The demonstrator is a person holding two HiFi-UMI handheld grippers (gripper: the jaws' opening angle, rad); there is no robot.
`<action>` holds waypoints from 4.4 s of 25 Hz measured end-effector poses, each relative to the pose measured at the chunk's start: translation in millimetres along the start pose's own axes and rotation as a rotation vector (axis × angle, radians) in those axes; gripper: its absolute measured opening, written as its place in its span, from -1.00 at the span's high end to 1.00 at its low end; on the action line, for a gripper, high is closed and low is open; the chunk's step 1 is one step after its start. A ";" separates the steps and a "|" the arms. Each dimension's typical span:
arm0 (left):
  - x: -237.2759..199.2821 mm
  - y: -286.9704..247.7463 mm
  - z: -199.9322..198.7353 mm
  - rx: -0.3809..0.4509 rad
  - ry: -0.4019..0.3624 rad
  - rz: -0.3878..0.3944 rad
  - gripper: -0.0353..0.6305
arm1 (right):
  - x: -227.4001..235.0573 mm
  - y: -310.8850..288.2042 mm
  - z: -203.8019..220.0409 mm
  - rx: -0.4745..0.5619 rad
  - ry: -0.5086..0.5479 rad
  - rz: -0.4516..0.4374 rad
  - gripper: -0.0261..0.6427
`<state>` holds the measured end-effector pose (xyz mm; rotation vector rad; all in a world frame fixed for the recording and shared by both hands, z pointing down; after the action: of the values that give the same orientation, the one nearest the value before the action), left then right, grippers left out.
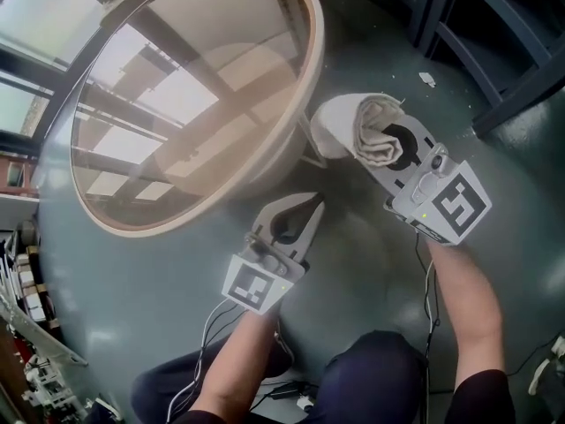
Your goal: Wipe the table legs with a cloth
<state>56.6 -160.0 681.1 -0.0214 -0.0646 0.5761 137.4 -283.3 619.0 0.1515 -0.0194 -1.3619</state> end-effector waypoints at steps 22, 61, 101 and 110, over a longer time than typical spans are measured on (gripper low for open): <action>-1.4 16.5 58.6 -0.077 0.042 -0.002 0.88 | -0.2 -23.7 119.8 -0.085 -0.076 0.014 0.70; 5.6 20.2 81.0 0.043 -0.014 0.022 0.88 | -25.2 -24.1 95.9 0.086 0.029 0.090 0.70; 13.3 31.2 66.8 0.002 0.053 -0.029 0.88 | -17.0 -11.8 293.7 -0.316 -0.158 0.049 0.57; 17.2 22.9 62.9 0.003 0.044 -0.021 0.88 | -12.4 -8.8 329.9 -0.676 -0.065 0.006 0.58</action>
<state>54.3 -131.3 744.0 -0.0303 -0.0206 0.5543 92.7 -304.9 945.5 -0.4600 0.3820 -1.2997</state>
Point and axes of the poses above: the fingertips, and each gripper's own axes: y backward along the fingers, x to its right, z out of its underside, the point moved 5 cm from there along y, backward along the fingers, and after that the axes turned 2 degrees about z, right-handed, at the moved point
